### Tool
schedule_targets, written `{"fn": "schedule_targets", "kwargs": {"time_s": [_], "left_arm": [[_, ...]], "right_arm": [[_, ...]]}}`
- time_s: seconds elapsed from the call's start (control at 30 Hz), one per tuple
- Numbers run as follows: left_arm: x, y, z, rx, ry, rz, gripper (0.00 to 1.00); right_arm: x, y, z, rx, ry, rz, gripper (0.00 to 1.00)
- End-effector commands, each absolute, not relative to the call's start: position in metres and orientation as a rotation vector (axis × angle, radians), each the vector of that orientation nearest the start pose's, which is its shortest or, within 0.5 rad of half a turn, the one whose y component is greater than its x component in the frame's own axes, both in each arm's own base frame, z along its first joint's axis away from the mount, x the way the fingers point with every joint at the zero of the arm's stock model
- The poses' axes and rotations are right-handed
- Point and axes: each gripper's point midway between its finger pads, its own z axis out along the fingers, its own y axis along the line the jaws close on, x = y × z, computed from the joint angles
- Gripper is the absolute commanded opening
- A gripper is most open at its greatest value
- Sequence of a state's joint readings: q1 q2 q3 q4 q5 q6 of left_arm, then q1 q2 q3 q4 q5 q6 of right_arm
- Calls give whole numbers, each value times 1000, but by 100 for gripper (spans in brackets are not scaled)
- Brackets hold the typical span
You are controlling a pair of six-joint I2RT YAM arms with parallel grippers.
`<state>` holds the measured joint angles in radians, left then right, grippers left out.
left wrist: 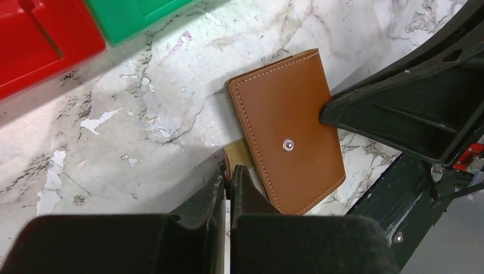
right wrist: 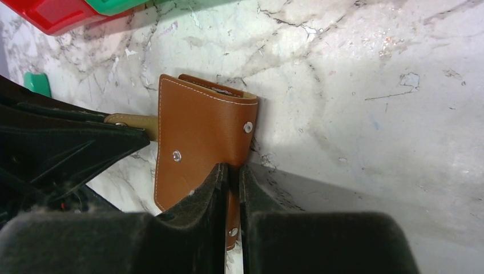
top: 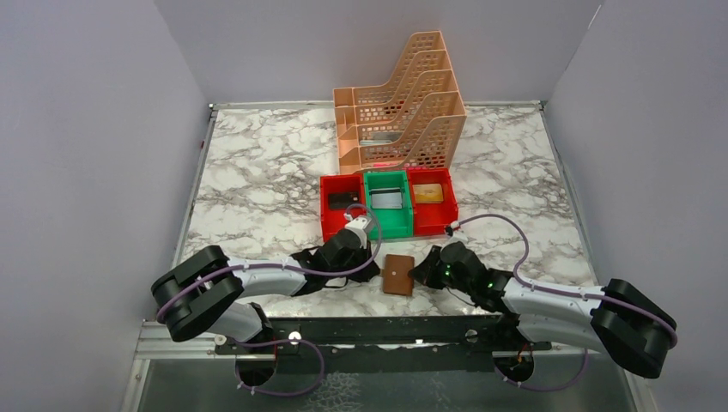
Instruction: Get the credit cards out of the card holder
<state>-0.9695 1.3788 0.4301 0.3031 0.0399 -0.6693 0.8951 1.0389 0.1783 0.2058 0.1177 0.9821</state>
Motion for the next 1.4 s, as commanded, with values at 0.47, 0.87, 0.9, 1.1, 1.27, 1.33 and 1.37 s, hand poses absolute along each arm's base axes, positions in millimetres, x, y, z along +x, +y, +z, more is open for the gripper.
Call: {"fn": "schedule_targets", "kwargs": {"time_s": [0.47, 0.87, 0.9, 1.1, 1.27, 1.33, 1.37], "left_arm": [[163, -286, 79, 392, 2236, -941, 0], [154, -298, 126, 388, 2175, -1057, 0], [153, -301, 132, 390, 2161, -1074, 0], [141, -322, 149, 451, 2127, -1109, 0], [144, -315, 124, 385, 2190, -996, 0], [145, -305, 116, 351, 2208, -955, 0], [146, -299, 112, 332, 2215, -930, 0]], "right_arm": [[160, 219, 62, 20, 2483, 687, 78], [161, 220, 94, -76, 2376, 760, 100], [160, 221, 98, -75, 2365, 775, 99], [163, 214, 107, -22, 2321, 778, 94], [160, 214, 96, 29, 2348, 791, 89], [156, 218, 91, 24, 2367, 817, 85], [154, 221, 89, 15, 2380, 833, 82]]}}
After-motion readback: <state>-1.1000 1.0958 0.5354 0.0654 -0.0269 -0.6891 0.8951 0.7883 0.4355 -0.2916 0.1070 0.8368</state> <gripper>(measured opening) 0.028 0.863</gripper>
